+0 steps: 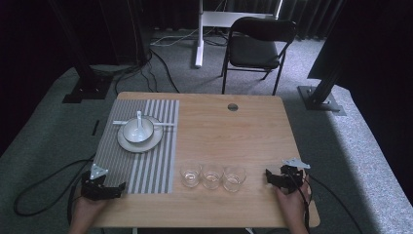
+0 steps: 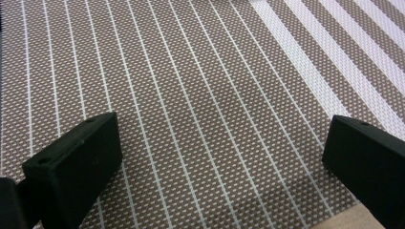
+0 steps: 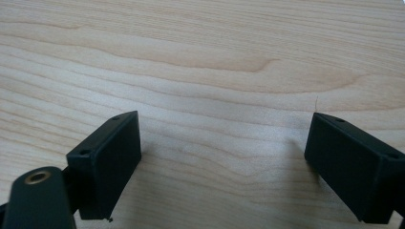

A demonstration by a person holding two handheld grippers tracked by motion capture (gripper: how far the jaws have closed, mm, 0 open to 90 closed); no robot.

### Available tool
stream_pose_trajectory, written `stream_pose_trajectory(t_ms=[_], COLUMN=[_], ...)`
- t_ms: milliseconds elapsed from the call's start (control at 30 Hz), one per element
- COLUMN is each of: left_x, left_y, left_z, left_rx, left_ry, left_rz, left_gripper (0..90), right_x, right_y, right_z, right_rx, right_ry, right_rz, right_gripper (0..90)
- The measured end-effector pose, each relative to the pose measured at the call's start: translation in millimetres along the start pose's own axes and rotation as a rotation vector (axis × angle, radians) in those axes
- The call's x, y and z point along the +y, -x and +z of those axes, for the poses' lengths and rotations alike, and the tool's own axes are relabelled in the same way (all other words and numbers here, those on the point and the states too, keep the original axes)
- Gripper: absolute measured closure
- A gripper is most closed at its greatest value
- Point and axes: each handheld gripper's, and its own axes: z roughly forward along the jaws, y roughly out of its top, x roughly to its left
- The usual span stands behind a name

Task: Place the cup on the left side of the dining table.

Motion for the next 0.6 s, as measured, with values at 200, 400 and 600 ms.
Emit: stream_pose_trajectory(t_ms=[200,400,600], left_x=[0.4,1.5,3.0], left_y=[-1.5,-4.2,-5.1], left_z=[-0.4,-1.2,-1.4], left_rx=[-0.012,-0.036,-0.044], left_ry=[-0.006,-0.024,-0.039], left_rz=[0.012,0.038,0.049], left_gripper=[0.1,0.1,0.1], right_x=[0.1,0.1,0.0], right_y=[-0.1,-0.1,0.0], right_z=[0.0,0.0,0.0], right_rx=[0.0,0.0,0.0], right_ry=[0.0,0.0,0.001], right_rz=[0.001,0.001,-0.001], right_gripper=[11.7,11.7,11.7])
